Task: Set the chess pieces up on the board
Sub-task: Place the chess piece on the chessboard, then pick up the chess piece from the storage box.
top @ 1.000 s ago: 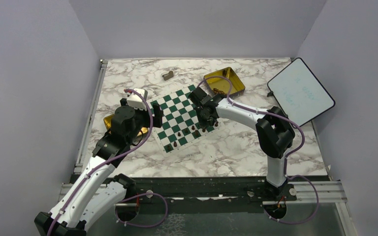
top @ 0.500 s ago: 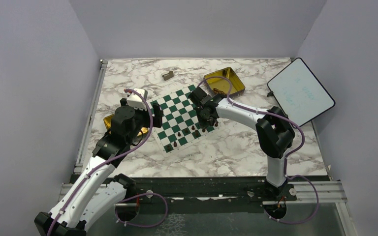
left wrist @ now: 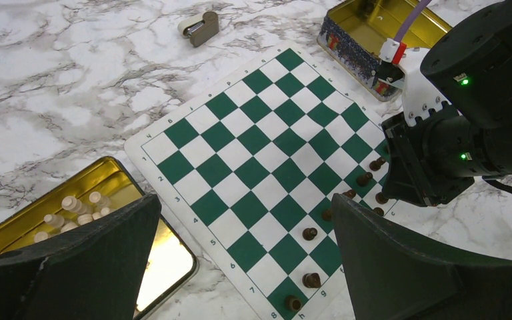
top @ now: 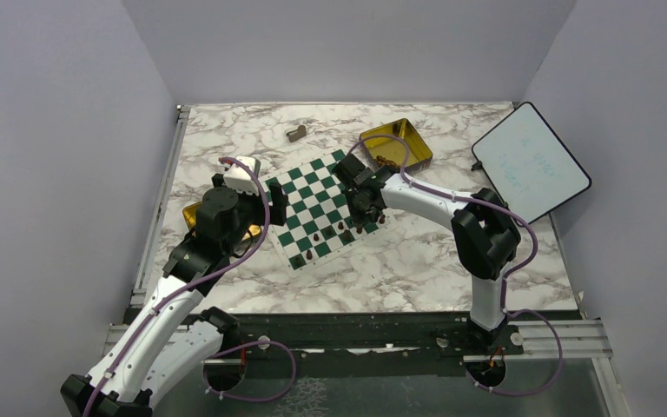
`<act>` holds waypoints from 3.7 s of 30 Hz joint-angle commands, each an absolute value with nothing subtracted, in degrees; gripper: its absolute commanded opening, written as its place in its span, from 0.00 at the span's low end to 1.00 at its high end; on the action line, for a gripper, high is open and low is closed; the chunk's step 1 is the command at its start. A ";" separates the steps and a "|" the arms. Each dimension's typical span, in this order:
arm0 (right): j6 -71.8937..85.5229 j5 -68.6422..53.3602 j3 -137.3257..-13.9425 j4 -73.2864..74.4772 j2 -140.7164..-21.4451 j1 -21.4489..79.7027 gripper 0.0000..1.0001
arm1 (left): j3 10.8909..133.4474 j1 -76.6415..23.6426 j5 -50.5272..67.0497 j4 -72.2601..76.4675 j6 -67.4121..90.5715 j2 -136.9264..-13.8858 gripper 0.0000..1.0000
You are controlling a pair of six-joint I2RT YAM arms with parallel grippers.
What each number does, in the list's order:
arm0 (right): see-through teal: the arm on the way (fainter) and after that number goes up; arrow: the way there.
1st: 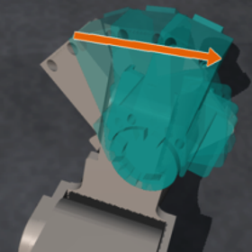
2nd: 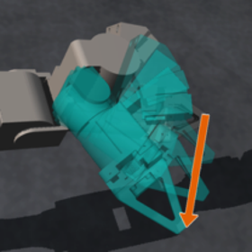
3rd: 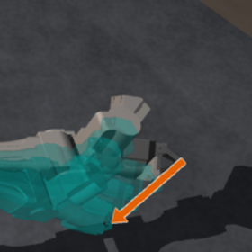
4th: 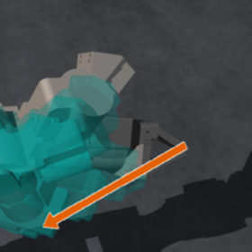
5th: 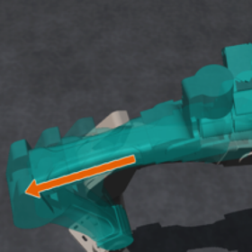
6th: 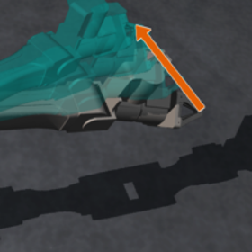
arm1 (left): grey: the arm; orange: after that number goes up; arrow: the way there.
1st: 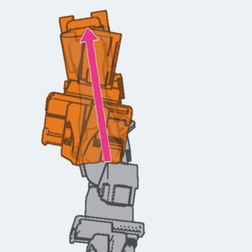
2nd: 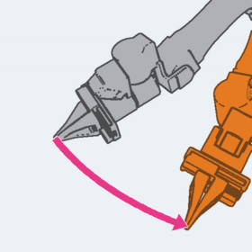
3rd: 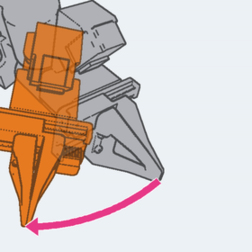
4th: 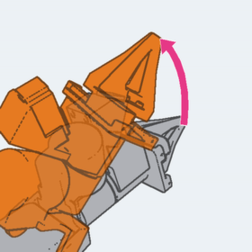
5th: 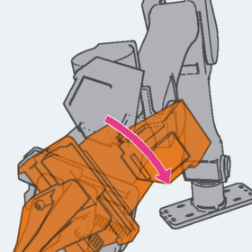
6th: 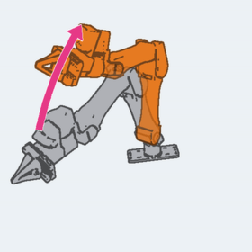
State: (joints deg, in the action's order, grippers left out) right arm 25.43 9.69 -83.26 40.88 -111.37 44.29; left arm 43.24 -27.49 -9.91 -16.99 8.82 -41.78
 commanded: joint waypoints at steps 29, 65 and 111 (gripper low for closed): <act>25.91 8.35 -83.53 42.46 -110.22 44.32 0.16 | 42.89 -27.55 -9.76 -16.88 8.44 -40.99 0.99; 26.45 8.18 -84.72 42.22 -109.90 44.31 0.16 | 42.83 -27.55 -9.63 -16.94 8.44 -40.78 0.99; 5.58 8.82 -95.46 -8.90 -126.36 16.64 0.32 | 42.10 -27.51 -7.11 -15.89 8.00 -42.45 0.99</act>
State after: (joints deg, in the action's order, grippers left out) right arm 6.46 15.29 -92.12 0.89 -121.93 18.15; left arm 42.61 -27.49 -8.19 -16.86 8.71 -42.39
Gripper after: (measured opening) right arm 0.355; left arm 0.990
